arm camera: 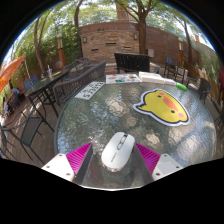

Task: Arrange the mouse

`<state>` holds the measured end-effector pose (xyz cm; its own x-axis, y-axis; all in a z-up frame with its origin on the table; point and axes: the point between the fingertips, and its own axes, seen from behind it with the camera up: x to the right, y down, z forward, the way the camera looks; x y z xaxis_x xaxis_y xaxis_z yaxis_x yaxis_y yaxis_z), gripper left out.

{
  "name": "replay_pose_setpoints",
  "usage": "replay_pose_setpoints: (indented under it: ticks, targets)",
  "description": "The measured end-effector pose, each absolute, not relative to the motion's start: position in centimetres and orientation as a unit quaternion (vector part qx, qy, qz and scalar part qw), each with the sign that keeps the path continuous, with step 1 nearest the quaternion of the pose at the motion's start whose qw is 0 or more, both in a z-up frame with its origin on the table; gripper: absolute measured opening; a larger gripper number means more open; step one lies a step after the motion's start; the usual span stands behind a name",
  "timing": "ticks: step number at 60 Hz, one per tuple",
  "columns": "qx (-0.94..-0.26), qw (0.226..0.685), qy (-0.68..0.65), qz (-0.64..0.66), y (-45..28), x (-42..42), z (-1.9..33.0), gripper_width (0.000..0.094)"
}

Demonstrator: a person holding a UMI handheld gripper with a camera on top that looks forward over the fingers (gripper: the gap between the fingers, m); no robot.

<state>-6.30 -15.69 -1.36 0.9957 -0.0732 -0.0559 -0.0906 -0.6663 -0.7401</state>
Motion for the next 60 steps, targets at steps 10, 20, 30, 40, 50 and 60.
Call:
replay_pose_setpoints:
  ticks: [10, 20, 30, 40, 50, 60]
  targets:
    - [-0.916, 0.401, 0.023, -0.013, -14.6, -6.4, -1.7, 0.0713]
    - [-0.917, 0.399, -0.006, -0.014, -14.0, -7.4, -1.8, 0.0469]
    - [-0.92, 0.39, -0.032, -0.006, -13.8, -8.1, -1.5, 0.0357]
    - [-0.896, 0.436, -0.064, 0.05, -11.8, -9.7, 5.4, 0.0361]
    - [-0.835, 0.537, -0.061, 0.104, -6.0, -7.2, 19.7, 0.0353]
    - [-0.818, 0.569, -0.019, 0.086, 0.2, 3.6, 23.3, 0.035]
